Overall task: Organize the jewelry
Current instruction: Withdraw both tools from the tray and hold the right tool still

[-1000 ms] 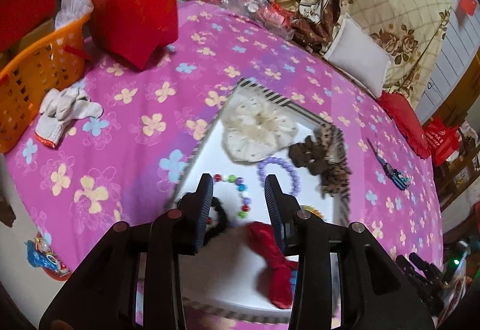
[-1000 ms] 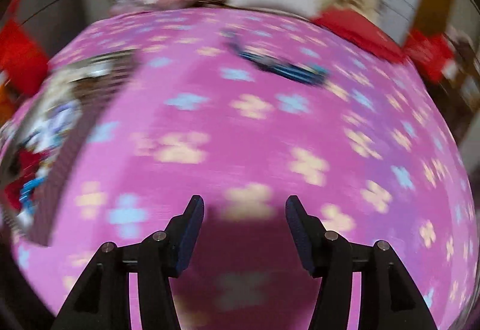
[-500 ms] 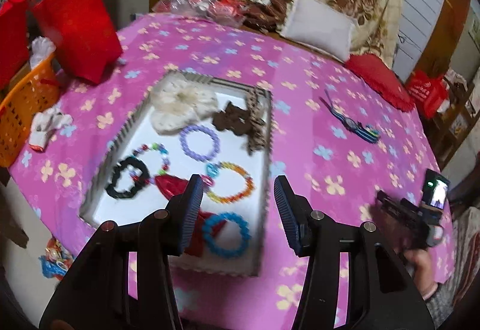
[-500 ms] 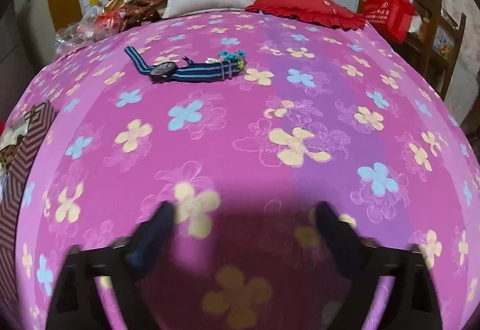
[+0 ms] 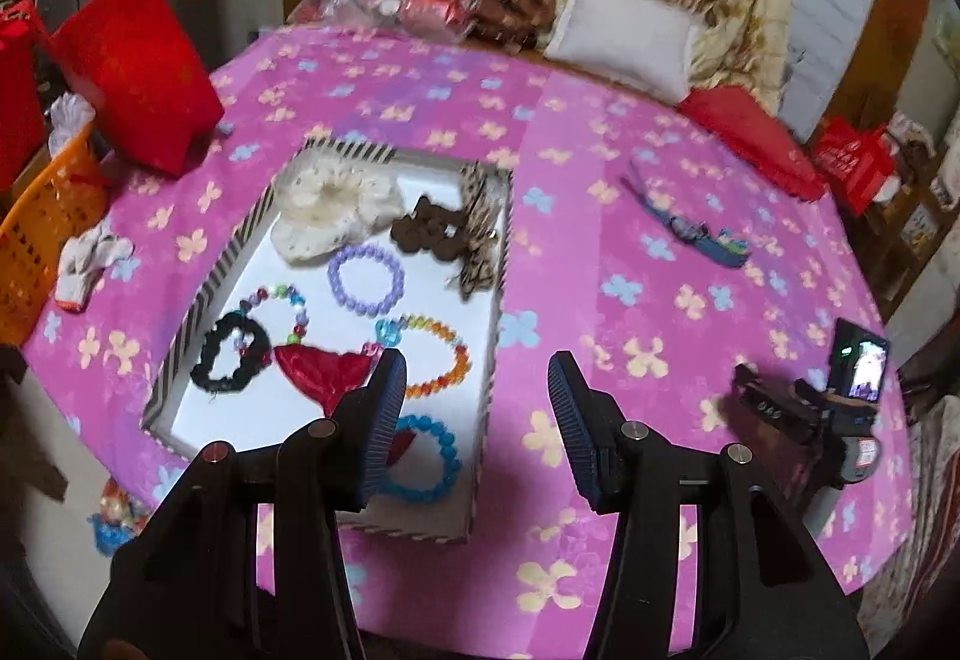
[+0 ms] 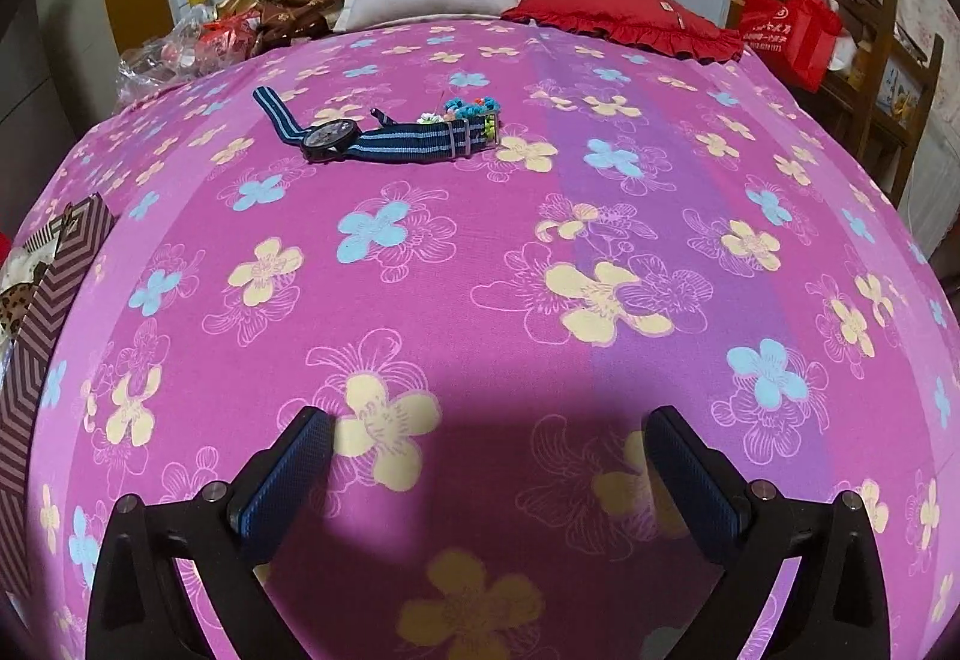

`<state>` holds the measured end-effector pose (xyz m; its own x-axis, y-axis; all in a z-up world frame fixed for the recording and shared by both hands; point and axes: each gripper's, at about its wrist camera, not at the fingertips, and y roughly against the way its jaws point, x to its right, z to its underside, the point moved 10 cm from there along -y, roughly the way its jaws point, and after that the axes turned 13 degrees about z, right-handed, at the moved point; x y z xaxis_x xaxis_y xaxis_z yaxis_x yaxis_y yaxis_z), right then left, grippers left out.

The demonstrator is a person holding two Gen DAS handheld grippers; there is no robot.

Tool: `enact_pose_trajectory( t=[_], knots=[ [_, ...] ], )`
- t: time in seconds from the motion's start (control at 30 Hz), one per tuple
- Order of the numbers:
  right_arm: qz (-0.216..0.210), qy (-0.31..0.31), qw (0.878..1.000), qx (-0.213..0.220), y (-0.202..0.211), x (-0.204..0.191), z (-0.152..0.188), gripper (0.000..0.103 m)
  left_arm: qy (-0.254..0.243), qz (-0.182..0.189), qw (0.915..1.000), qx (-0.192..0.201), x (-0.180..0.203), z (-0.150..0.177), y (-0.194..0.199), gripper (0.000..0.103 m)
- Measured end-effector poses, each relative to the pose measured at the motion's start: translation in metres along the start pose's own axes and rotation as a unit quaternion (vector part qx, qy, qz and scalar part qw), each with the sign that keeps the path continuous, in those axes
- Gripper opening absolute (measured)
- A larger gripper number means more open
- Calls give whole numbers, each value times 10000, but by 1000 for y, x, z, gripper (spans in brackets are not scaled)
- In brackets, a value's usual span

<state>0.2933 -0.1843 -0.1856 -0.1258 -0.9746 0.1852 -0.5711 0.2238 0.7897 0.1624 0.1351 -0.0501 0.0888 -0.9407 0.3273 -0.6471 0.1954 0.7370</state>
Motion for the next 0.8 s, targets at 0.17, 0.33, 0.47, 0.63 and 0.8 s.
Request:
enact_pose_trajectory(
  t=[0.17,0.33,0.47,0.63,0.8],
  knots=[
    [0,0,10000,0,0,0,0,103,362,511,9971,-425,15,12,-4,49],
    [0,1,10000,0,0,0,0,103,306,271,9986,-347,11,9,7,49],
    [0,1,10000,0,0,0,0,103,522,441,9970,-349,7,12,1,49],
    [0,1,10000,0,0,0,0,103,96,406,9976,-544,13,21,-12,49],
    [0,2,10000,0,0,0,0,103,-486,402,9972,-412,20,15,-24,49]
  ],
)
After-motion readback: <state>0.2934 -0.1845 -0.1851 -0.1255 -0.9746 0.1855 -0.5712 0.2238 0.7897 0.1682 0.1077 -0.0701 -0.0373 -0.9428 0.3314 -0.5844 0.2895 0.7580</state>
